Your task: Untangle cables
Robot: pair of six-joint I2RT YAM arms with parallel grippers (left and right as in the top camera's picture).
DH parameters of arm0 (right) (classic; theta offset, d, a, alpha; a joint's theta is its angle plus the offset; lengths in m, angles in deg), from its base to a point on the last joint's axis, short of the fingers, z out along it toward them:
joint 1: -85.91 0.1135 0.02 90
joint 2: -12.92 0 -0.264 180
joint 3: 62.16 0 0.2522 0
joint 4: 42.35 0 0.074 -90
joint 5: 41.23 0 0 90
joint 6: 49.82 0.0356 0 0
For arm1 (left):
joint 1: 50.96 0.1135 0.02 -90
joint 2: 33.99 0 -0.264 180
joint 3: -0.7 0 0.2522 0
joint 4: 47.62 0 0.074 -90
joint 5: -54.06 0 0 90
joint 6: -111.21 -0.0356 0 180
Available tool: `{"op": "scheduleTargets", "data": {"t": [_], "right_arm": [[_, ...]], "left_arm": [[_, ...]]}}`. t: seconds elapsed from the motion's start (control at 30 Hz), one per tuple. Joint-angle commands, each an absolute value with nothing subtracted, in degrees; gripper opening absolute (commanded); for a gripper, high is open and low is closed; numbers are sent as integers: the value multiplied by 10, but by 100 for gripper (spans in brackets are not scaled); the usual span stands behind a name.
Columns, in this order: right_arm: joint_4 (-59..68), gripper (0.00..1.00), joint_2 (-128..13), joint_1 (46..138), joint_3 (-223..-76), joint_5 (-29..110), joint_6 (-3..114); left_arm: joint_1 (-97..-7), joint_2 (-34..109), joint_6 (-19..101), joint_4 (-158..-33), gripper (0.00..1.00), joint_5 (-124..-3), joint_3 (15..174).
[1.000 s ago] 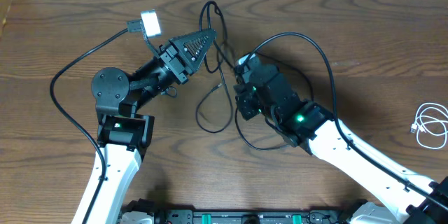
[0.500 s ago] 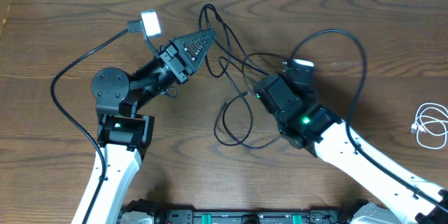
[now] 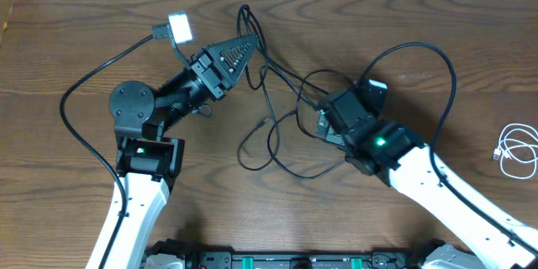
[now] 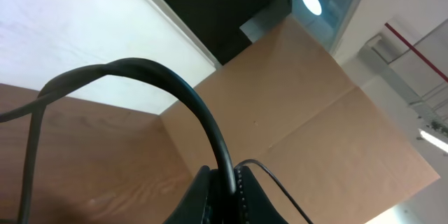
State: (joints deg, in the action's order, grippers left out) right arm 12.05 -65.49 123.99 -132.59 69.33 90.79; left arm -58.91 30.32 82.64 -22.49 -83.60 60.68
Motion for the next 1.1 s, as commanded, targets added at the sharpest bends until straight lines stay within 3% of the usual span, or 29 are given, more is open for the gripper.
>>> {"op": "scheduleTargets", "data": {"t": [0.0,0.27,0.43,0.57,0.73,0.87,1.07], "right_arm": [[100,99,-602,1232,-1328,500,748],[133,99,-421,1225,-1328,475,725],[115,99,-367,1225,-1322,537,781],[84,92,-422,1220,-1305,549,901],[16,95,-546,1177,-1305,478,1056],[-93,98,-638,1143,-1305,386,1093],[-164,99,-757,1122,-1305,329,1241]], "left_arm": [[-569,297,787,-224,8,-835,606],[-551,313,604,-264,8,-981,606],[-553,326,587,-262,8,-1058,606],[-559,326,588,-214,8,-1112,606],[-559,324,601,-120,8,-1213,606],[-556,322,603,-113,8,-1246,606],[-548,322,602,-113,7,-1255,606]]}}
